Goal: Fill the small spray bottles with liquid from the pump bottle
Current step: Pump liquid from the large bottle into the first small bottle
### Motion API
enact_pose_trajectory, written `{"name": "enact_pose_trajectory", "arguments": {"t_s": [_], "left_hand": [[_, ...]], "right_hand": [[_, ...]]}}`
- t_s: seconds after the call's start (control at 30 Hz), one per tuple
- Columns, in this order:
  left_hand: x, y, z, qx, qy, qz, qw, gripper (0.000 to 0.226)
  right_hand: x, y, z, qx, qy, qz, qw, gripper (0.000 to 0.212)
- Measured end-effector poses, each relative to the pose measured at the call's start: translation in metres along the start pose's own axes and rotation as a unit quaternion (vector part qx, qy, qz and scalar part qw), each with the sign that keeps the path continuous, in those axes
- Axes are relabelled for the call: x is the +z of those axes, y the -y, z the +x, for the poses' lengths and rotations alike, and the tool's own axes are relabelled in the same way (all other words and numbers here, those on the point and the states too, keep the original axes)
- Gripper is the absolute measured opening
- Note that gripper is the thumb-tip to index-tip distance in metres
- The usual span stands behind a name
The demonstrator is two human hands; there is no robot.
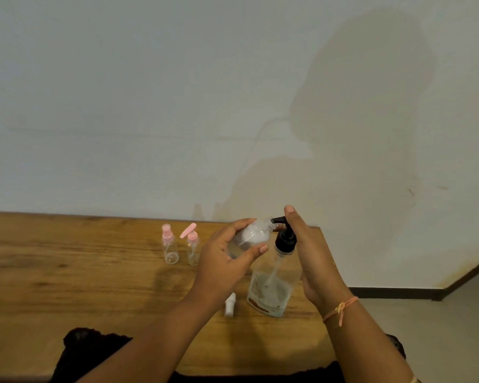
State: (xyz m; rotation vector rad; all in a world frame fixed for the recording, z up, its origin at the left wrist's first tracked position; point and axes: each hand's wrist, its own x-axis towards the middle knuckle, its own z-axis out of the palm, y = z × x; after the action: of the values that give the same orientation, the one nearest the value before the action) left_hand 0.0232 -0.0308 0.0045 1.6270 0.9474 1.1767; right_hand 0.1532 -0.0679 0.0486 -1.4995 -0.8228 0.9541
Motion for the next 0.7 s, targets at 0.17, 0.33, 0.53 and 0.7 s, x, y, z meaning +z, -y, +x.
{"name": "enact_pose_trajectory", "arguments": {"t_s": [0.17, 0.33, 0.53, 0.7], "left_hand": [[0.0002, 0.0004, 0.0021, 0.001, -0.008, -0.012, 1.0, 0.049], [0.0006, 0.0016, 0.001, 0.001, 0.002, -0.008, 1.0, 0.048], [-0.0013, 0.0019, 0.0001, -0.004, 0.006, 0.01, 1.0, 0.041], [0.0005, 0.0037, -0.0011, 0.001, 0.0, 0.006, 1.0, 0.038]], "right_hand": [[-0.0033, -0.0001, 0.0008, 0.026, 0.011, 0.034, 0.999, 0.04], [-0.0037, -0.0034, 0.0038, 0.013, 0.001, 0.02, 1.0, 0.033], [-0.0072, -0.007, 0.0034, 0.026, 0.0, 0.013, 1.0, 0.041], [-0.007, -0.0086, 0.0029, 0.016, 0.015, -0.003, 1.0, 0.053]]}}
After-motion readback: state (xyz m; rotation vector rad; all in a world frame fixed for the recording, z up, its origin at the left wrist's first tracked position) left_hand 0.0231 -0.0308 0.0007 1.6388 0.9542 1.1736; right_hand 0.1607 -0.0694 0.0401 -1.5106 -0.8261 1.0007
